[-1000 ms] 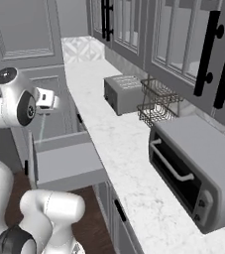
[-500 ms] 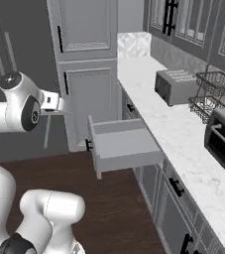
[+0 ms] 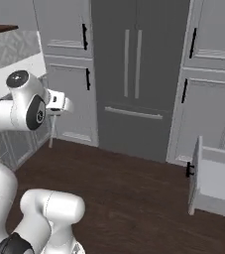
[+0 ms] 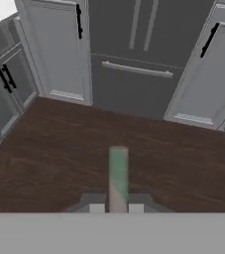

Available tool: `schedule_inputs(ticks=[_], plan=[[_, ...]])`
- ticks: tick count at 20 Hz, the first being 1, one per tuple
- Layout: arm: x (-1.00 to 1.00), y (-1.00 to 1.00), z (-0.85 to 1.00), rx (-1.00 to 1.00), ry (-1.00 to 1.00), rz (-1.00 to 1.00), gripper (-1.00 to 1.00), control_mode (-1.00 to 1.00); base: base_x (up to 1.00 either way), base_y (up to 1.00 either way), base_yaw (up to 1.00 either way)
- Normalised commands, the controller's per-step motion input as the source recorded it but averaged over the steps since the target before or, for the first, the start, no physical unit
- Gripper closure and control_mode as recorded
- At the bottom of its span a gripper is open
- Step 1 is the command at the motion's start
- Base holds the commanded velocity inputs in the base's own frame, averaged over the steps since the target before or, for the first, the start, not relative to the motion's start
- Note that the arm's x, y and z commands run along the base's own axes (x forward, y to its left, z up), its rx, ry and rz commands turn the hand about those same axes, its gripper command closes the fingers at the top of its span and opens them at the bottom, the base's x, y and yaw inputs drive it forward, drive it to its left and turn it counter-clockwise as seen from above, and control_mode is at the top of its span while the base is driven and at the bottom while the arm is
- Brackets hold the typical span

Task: Take a straw from the drawer in front and place it inside the glass cup on the dining counter.

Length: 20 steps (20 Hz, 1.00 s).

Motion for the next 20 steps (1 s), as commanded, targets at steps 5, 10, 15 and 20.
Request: schedule_inputs(ticks=[5, 10, 15, 20], plan=[[0.00, 0.00, 0.00, 0.00, 0.00, 0.00, 1.00, 1.00, 0.00, 0.51, 0.86], [0.00, 0.00, 0.00, 0.00, 0.00, 0.00, 1.00, 1.00, -0.11, 0.51, 0.82], [0.00, 0.00, 0.00, 0.00, 0.00, 0.00, 1.00, 1.00, -0.32, 0.55, 0.83], [0.00, 0.00, 0.00, 0.00, 0.00, 0.00, 1.00, 1.00, -0.28, 0.70, 0.76]])
